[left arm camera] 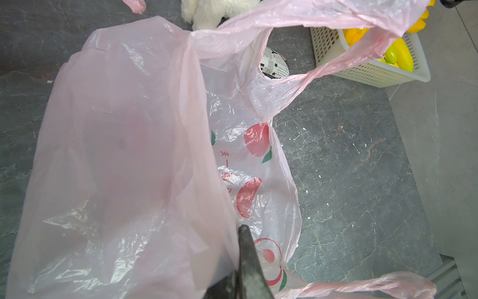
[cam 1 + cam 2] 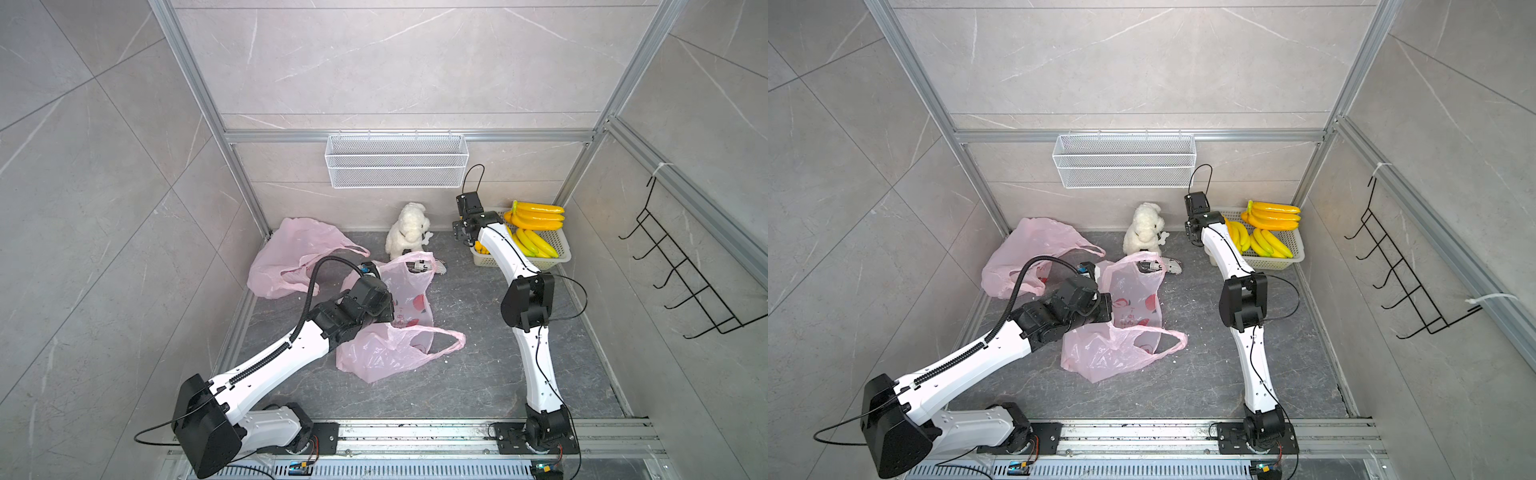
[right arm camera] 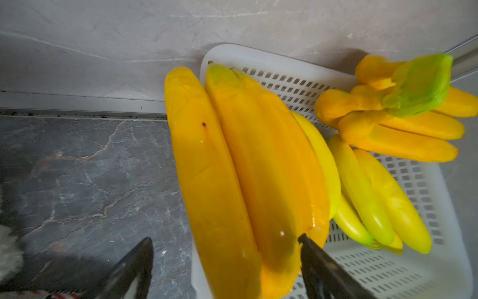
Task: Place the banana into a plastic bag & tie a knot
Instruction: Pick up the banana from the basket.
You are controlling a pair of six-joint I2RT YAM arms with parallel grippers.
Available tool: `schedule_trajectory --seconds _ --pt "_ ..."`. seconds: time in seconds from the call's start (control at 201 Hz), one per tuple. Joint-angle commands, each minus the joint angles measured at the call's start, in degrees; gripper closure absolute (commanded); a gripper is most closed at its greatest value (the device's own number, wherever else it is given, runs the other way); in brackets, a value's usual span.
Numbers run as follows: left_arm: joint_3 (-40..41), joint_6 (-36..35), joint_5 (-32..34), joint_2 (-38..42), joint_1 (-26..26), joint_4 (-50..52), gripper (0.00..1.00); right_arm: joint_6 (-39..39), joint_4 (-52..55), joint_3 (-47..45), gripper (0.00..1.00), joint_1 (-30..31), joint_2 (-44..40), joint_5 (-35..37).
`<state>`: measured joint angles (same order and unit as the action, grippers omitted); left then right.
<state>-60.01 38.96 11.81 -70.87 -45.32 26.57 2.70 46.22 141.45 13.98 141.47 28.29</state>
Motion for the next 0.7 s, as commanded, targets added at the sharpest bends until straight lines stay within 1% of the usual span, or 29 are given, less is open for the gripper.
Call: schedule_trajectory --seconds 0.0,0.219,0.289,0.333,0.418,0.473,0.562,0.692 --pt "0.1 -0.4 0.0 1.8 0.4 -1.3 1.0 -0.4 5.1 4.5 0.16 -0.5 2.4 4.0" --pt "0.5 -0.5 0.2 2.4 0.6 -1.1 1.0 -0.6 6.2 6.3 0.27 -1.0 3.1 5.3" --pt "0.7 -0.5 0.2 2.4 0.7 -1.1 1.0 -1.2 6.3 6.4 0.29 -1.0 2.9 5.3" --pt "0.7 -0.4 0.2 2.3 0.8 -1.1 1.0 -1.7 6.4 6.4 0.29 -1.0 2.8 4.9" --pt "0.9 -0.4 0.1 2.3 0.8 -1.3 1.0 -3.4 6.4 6.1 0.2 -0.9 3.0 4.5" --pt "0.9 -0.4 0.1 2.3 0.8 -1.3 1.0 -4.1 6.4 5.9 0.16 -0.9 3.3 4.8" --pt "0.9 -0.4 0.0 2.1 0.9 -1.3 1.0 -4.9 6.4 5.5 0.16 -1.0 3.9 5.9" --pt "0.6 -0.5 -0.3 1.7 0.9 -1.3 1.0 -5.5 6.2 6.2 0.19 -1.0 4.9 7.3"
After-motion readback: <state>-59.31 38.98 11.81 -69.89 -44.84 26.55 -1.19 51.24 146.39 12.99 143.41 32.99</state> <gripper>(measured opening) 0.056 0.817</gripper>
